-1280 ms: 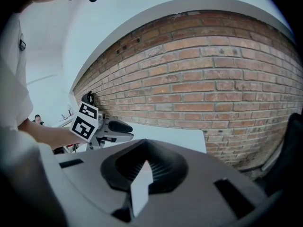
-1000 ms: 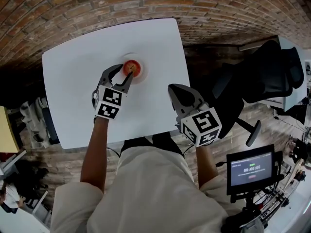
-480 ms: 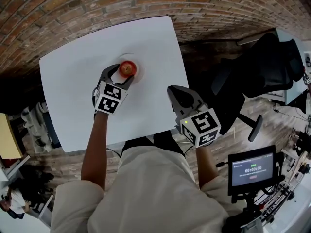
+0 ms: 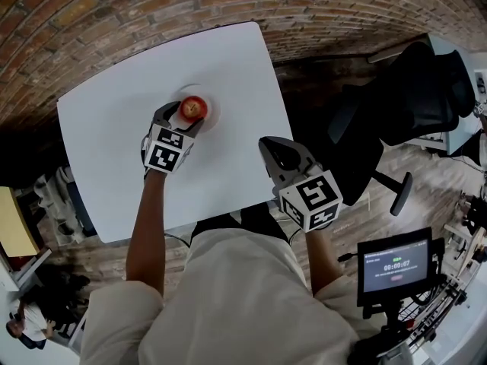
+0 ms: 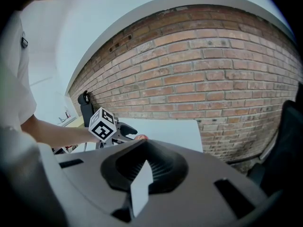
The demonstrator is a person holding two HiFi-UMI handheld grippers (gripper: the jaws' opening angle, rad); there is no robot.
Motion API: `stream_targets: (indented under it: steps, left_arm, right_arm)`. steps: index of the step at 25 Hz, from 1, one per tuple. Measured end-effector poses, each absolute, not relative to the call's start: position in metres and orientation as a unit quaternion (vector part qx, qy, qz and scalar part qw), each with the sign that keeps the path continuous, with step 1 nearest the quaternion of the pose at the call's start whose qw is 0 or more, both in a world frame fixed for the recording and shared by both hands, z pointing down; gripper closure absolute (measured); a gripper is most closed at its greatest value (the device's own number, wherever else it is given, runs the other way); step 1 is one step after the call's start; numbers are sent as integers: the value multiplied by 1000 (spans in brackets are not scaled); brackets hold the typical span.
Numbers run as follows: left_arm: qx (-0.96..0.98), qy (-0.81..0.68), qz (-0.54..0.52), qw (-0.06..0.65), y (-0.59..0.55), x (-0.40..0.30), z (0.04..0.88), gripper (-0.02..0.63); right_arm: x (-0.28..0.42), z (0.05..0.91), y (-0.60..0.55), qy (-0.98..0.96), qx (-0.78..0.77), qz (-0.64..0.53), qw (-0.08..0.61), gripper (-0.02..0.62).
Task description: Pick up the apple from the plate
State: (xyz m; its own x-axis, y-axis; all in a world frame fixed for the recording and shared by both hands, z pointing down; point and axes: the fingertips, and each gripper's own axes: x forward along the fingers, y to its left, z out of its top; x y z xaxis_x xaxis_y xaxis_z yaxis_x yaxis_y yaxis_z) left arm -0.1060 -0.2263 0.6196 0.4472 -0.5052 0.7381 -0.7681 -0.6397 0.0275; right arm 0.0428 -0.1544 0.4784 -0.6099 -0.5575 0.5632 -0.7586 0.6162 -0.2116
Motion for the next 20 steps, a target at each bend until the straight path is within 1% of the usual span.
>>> stream_targets:
  steps: [2, 3, 10, 14, 18, 20]
  left_arm:
    - [828, -385, 361, 187, -228, -106, 624, 311]
    - [827, -387, 362, 188, -229, -107, 625, 293]
    - [825, -382, 362, 203, -228, -106, 634, 255]
    - [826, -380, 360, 210, -228, -105, 638, 253]
    - [821, -383, 366, 213, -229, -108, 643, 206]
    - [820, -385, 366, 214, -230, -109, 645, 199]
  right_arm:
    - [45, 479, -156, -869, 379, 222, 228, 594]
    - [45, 479, -156, -869, 378, 222, 229, 594]
    - [44, 481, -154, -869, 377, 223, 230, 594]
    - [42, 481, -153, -870, 375, 223, 230, 594]
    - [43, 482, -153, -869, 375, 224, 231, 594]
    - [44, 483, -153, -869, 376, 225, 231, 594]
